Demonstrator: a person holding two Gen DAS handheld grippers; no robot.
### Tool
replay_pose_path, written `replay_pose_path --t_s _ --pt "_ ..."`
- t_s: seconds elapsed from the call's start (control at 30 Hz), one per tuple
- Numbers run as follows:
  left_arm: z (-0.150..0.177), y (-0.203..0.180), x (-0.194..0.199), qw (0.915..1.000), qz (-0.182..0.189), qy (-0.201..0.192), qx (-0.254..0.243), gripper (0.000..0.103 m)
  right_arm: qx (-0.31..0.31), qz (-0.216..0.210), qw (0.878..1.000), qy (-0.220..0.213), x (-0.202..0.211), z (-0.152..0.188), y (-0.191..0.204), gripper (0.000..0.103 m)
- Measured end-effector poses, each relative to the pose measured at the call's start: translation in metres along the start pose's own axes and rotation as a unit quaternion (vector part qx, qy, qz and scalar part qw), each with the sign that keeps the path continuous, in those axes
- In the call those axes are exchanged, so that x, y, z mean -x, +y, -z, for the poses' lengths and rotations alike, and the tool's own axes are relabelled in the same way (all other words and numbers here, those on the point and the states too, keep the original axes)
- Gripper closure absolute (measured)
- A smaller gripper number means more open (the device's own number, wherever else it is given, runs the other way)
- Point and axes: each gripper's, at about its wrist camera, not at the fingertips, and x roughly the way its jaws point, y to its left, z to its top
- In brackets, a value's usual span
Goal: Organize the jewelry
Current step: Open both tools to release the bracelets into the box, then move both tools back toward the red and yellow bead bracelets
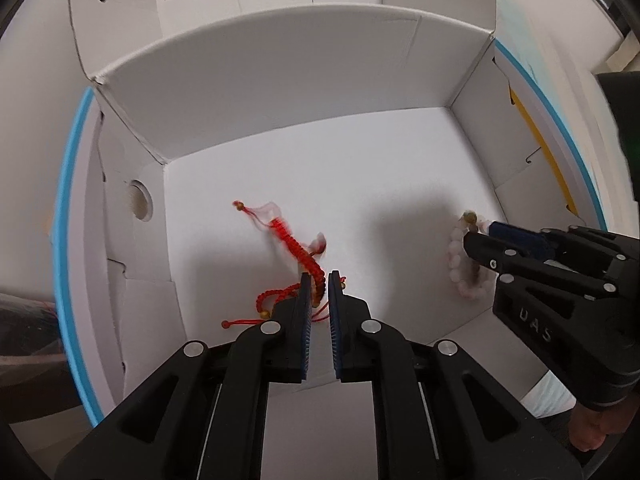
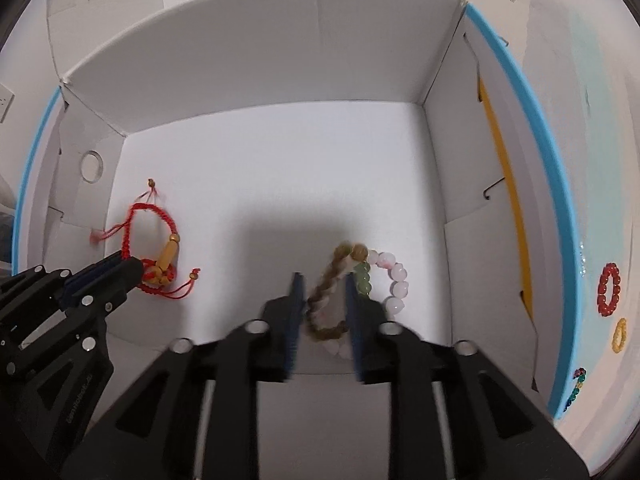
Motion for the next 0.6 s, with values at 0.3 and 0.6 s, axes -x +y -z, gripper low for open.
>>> replay_pose_path --t_s 0.3,0.6 --pt "0.003 -0.009 0.033 0.999 -0.006 -0.044 0.006 0.054 0.005 -0.02 0.998 -0.067 0.054 0.014 -0.005 0.042" --pt "0.011 -0.035 0.062 0.9968 -0.005 -0.08 -0.001 0.024 -0.021 -0.011 0.994 -0.109 0.101 0.027 -0.046 0.026"
